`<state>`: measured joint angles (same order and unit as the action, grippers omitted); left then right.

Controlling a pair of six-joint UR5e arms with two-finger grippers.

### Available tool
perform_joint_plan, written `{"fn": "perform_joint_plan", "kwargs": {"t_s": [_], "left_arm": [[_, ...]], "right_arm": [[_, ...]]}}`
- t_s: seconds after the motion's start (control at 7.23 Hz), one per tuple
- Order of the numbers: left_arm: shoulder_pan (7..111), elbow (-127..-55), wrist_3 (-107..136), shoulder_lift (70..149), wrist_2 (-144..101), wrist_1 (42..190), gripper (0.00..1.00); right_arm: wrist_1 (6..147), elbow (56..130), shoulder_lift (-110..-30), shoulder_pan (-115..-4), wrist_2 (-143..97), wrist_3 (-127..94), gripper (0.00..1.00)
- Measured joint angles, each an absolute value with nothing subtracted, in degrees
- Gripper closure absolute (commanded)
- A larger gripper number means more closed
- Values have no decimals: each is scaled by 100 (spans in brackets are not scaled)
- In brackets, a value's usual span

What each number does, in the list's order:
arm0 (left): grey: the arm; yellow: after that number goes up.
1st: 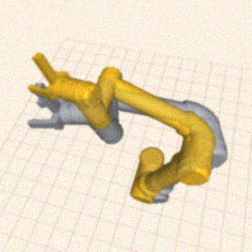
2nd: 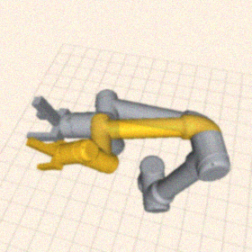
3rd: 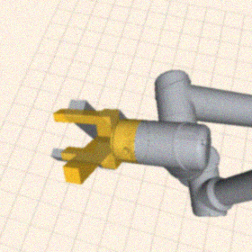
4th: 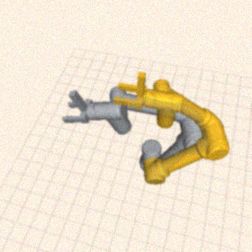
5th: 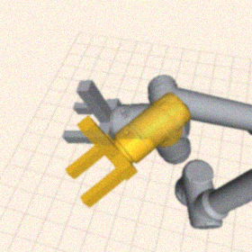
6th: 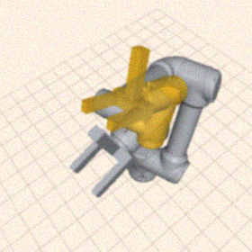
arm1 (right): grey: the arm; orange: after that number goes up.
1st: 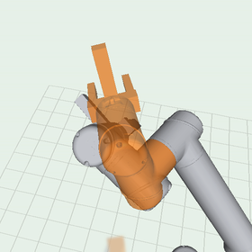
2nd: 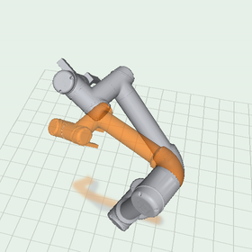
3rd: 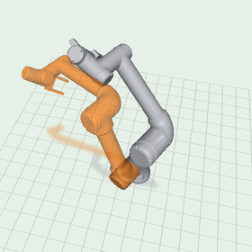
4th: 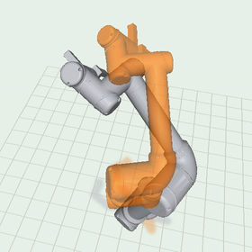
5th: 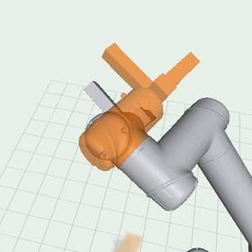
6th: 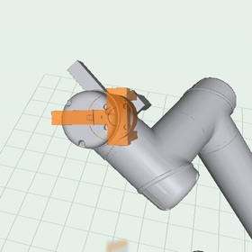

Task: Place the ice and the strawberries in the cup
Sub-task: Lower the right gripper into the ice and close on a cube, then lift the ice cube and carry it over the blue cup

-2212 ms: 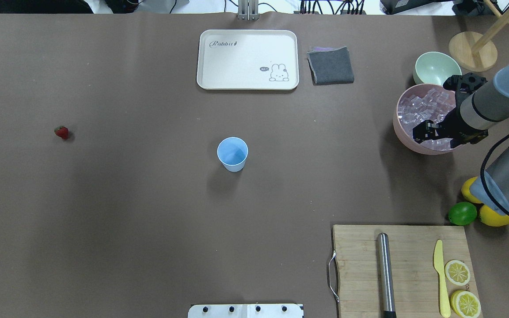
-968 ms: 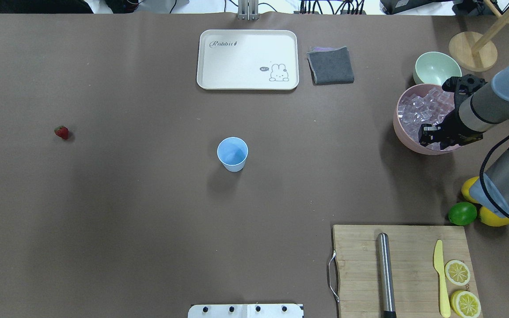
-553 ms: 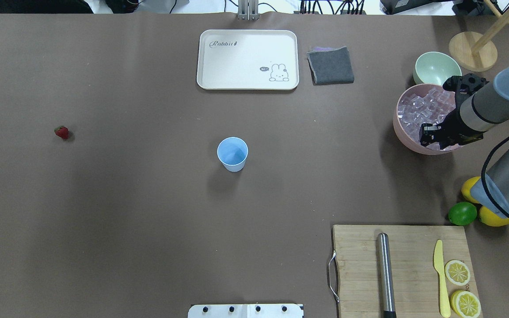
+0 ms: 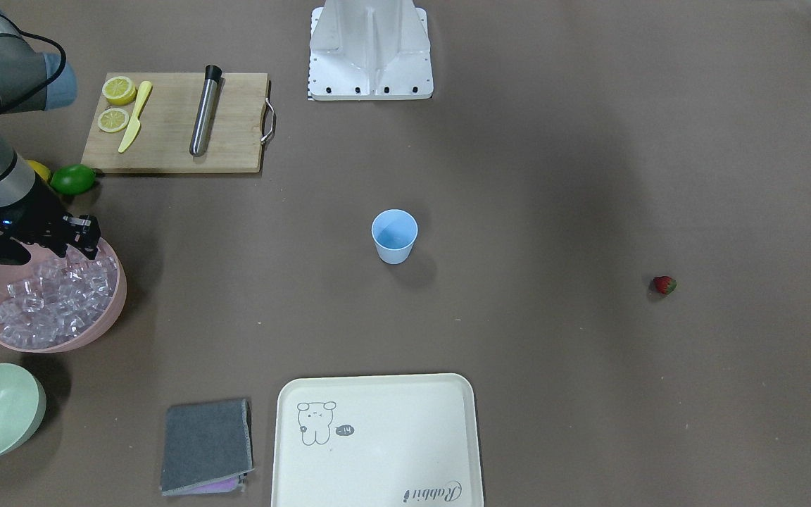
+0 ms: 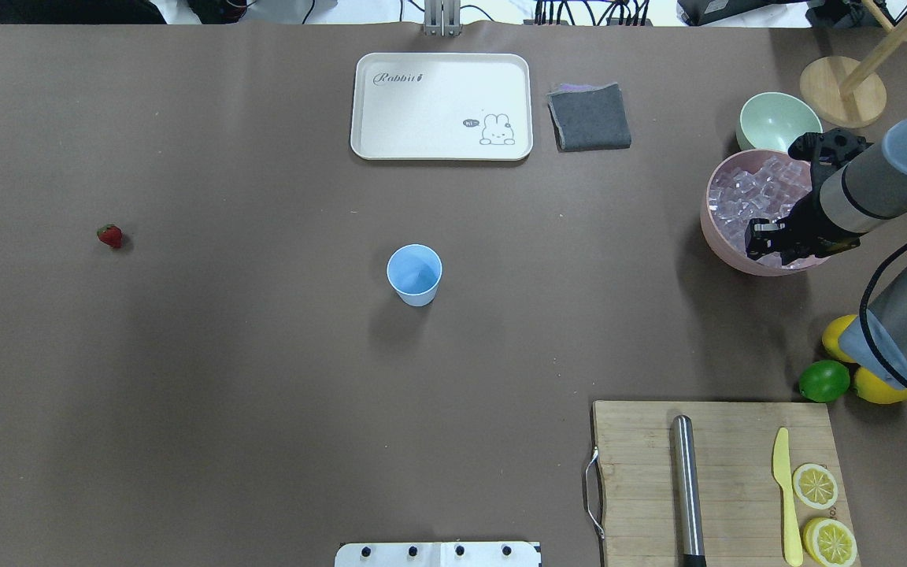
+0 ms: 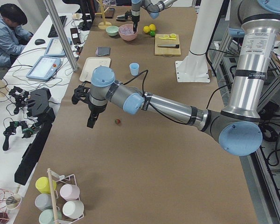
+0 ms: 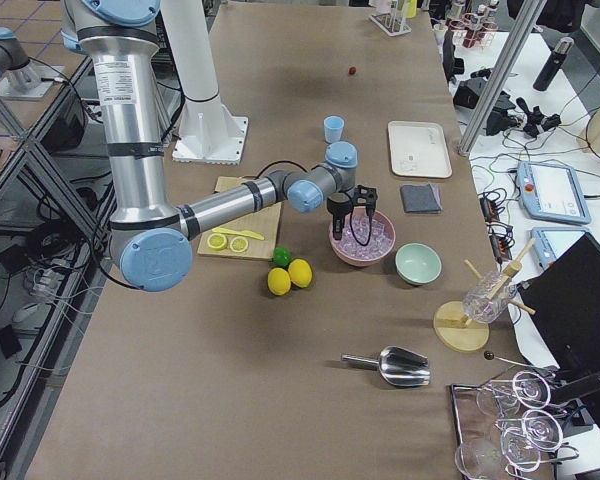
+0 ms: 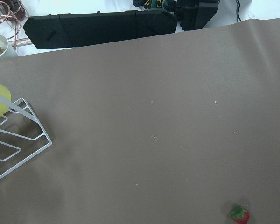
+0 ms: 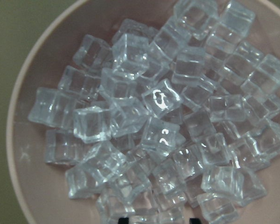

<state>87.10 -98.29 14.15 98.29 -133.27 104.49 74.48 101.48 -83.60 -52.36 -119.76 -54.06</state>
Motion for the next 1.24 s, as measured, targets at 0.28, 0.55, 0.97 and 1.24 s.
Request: {"fn": "perform_joint_plan", "kwargs": {"t_s": [0.28, 0.55, 0.97, 1.24], "left_arm": [[8710, -9834, 1411, 9824, -13325, 10450, 2], [8705, -9835, 1414, 9819, -13324, 10450, 2], [8701, -9808, 1415, 9817, -13324, 10452, 2], [8695, -9791, 1407, 9822, -13314, 10448, 2]], "right_arm": [[7611, 10215, -8206, -5436, -12173, -5352, 86], [8453, 10252, -7560, -5784, -12409, -5148, 86], [9375, 10273, -6560, -5791, -12431, -5132, 87], [9592, 10267, -5979, -5443, -12326, -5697, 87]]}}
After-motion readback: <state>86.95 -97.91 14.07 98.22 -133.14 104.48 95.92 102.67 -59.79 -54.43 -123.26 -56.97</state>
